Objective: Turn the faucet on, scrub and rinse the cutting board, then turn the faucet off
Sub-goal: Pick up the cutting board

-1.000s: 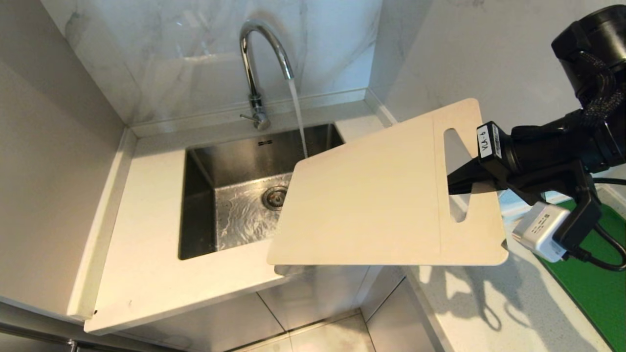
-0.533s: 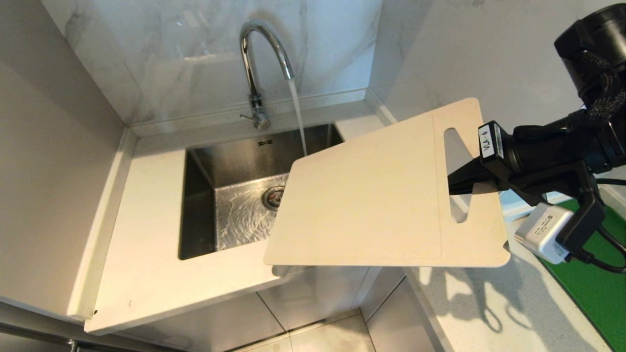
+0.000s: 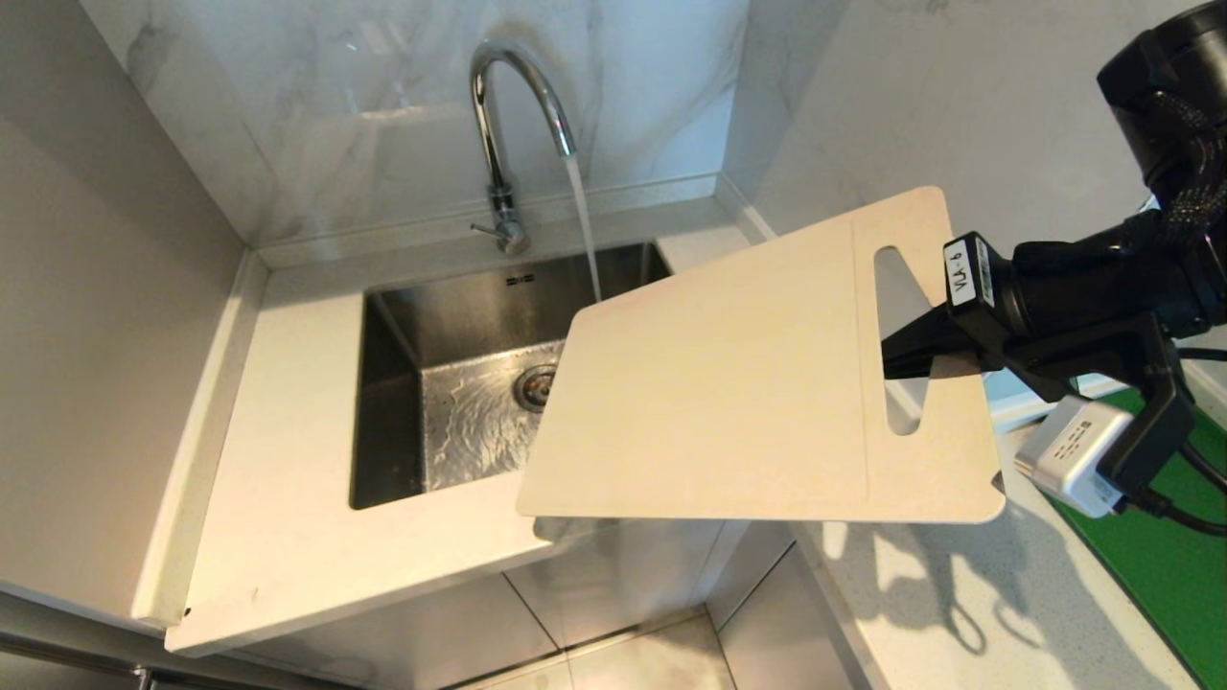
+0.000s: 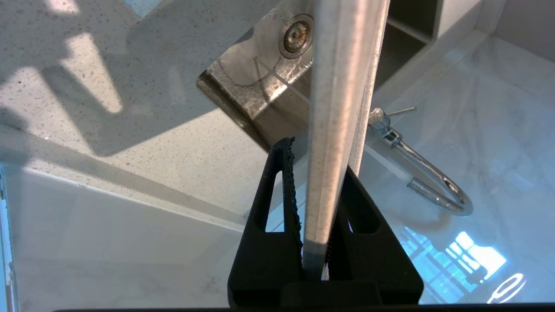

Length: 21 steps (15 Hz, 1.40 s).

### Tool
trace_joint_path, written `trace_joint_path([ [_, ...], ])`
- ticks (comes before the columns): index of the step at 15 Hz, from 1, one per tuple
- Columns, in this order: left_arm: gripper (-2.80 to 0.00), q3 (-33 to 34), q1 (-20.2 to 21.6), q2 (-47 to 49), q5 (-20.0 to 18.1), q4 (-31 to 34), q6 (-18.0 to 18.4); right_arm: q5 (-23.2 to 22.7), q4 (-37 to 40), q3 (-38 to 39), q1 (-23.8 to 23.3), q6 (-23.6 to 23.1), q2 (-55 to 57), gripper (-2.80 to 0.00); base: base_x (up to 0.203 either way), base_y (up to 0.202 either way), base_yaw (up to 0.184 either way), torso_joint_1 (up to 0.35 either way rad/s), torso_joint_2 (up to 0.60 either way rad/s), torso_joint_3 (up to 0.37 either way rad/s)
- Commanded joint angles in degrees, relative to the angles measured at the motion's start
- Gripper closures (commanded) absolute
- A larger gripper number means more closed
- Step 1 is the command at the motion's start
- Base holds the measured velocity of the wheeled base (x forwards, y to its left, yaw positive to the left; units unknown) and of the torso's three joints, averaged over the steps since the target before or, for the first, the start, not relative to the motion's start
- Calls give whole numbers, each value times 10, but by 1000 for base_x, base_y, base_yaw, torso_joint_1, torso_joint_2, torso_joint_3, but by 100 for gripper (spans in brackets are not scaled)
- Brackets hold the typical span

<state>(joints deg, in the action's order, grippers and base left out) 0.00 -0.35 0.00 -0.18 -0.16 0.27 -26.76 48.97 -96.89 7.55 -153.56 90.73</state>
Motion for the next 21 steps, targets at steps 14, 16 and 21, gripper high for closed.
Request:
trace_joint_path([
  [14, 0, 1, 0, -2, 0, 0, -1, 0, 2, 6, 1, -6, 0, 0, 0, 0, 0, 0, 0, 0],
  [16, 0, 1, 0, -2, 1, 0, -1, 0, 2, 9, 1, -5, -1, 0, 0, 0, 0, 0, 0, 0],
  [21, 0, 1, 0, -2, 1, 0, -1, 1, 2, 21, 1, -5, -12, 0, 0, 0, 0, 0, 0, 0],
])
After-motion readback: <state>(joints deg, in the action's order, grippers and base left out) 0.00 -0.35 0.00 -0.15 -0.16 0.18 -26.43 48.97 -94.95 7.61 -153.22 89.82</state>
